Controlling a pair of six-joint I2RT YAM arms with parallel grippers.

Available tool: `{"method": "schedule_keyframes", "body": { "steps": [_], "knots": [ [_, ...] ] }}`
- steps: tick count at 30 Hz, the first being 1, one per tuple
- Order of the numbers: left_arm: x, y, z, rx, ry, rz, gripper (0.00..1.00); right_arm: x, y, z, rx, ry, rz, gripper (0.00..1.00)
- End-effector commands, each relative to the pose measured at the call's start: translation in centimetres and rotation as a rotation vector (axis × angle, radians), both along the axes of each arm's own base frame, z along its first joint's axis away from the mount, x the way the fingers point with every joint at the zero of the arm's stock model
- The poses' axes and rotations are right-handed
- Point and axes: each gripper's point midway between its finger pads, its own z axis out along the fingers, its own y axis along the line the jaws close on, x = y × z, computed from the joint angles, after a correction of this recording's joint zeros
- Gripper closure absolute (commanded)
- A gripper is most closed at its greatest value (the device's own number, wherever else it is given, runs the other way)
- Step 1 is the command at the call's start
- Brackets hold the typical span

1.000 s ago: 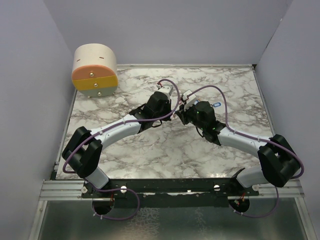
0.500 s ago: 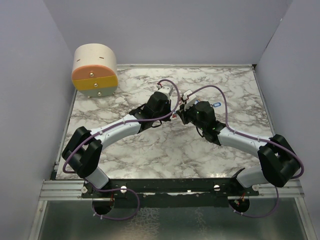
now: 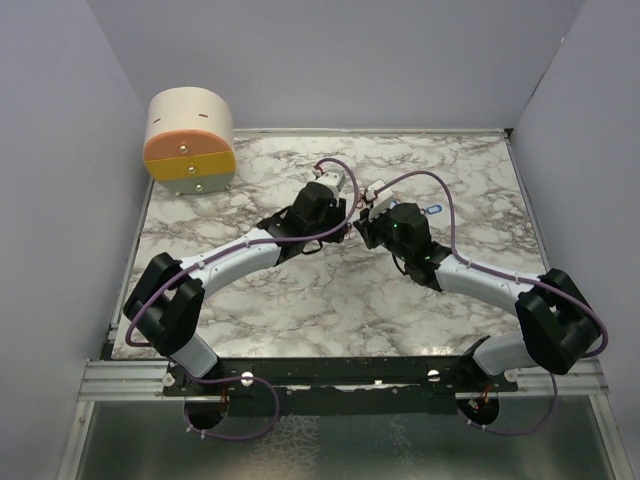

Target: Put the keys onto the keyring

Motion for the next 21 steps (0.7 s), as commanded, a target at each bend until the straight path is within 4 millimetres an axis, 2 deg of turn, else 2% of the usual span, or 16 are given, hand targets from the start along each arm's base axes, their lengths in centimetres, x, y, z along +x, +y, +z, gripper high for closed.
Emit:
{"method": "schedule_keyframes", "body": {
  "steps": [1,4,11,13,15,16,21],
  "knots": [
    [0.2,0.3,1.4,-0.024,-0.015,-0.002,0.60,0.2,-0.4,1.2,0.011,-0.049,-0.032,0.99],
    [0.3,0.6,1.4,-0.025,-0.013,0.009,0.50,0.2,-0.6,1.1,0.009,-0.048,-0.038,0.99],
    [0.9,2.3,1.7,-0.018,-0.032,0.075,0.36,0.4,-0.9,1.1,0.005,-0.047,-0.061,0.99],
    [1.1,3.1,1.8,-0.010,-0.047,0.115,0.27,0.5,-1.1,1.0,0.002,-0.041,-0.075,0.99],
    [1.2,4.2,2.2,-0.007,-0.069,0.164,0.14,0.8,-1.3,0.8,-0.003,-0.032,-0.102,0.99],
    [1.3,4.8,2.5,-0.011,-0.085,0.190,0.03,1.0,-1.5,0.6,-0.007,-0.025,-0.117,0.99],
    [1.2,6.9,3.5,-0.051,-0.134,0.273,0.01,2.1,-2.6,-1.1,-0.044,0.037,-0.227,0.99]
  ]
}}
